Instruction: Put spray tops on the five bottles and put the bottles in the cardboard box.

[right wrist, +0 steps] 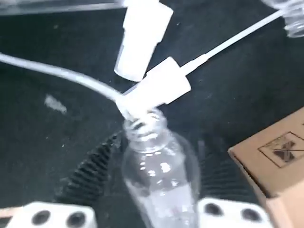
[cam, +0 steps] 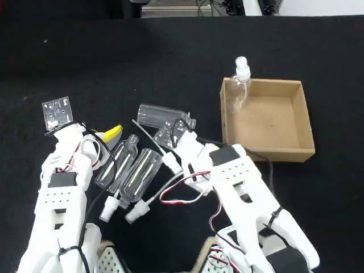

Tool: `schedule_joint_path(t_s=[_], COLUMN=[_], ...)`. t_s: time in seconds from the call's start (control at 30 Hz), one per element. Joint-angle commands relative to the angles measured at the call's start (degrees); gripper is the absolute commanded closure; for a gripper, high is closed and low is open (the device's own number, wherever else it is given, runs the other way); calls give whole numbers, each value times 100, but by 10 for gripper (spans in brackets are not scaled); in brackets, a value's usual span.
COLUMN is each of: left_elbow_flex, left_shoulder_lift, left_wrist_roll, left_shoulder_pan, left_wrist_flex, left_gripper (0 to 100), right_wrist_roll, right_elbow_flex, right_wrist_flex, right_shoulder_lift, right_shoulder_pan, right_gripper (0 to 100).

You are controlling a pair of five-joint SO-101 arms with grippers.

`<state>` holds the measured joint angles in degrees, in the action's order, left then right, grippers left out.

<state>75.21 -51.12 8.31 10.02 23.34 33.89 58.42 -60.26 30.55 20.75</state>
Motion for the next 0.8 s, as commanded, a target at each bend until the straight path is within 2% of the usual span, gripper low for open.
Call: schedule_joint_path(t_s=[0.0, 0.1, 0.3, 0.57, 0.77], left_elbow_flex=[-145, -145, -145, -145, -145], left_shoulder_lift=[-62, -62, -62, -62, -62], left_wrist_roll=[26, 26, 26, 26, 35], left_shoulder_pan=[40, 40, 48, 31, 22], left_wrist_flex=[-79, -79, -79, -79, -79], left_gripper=[644, 644, 644, 644, 644], right_wrist_roll=[-18, 114, 1011, 1565, 1618], right_elbow_flex=[-207, -585, -760, 295, 576], right_wrist_flex=[-325, -888, -1547, -255, -79], right_shoulder_lift=[-22, 13, -31, -31, -31], right_shoulder_pan=[79, 70, 62, -563, -607], right_gripper=[682, 678, 676, 680, 706])
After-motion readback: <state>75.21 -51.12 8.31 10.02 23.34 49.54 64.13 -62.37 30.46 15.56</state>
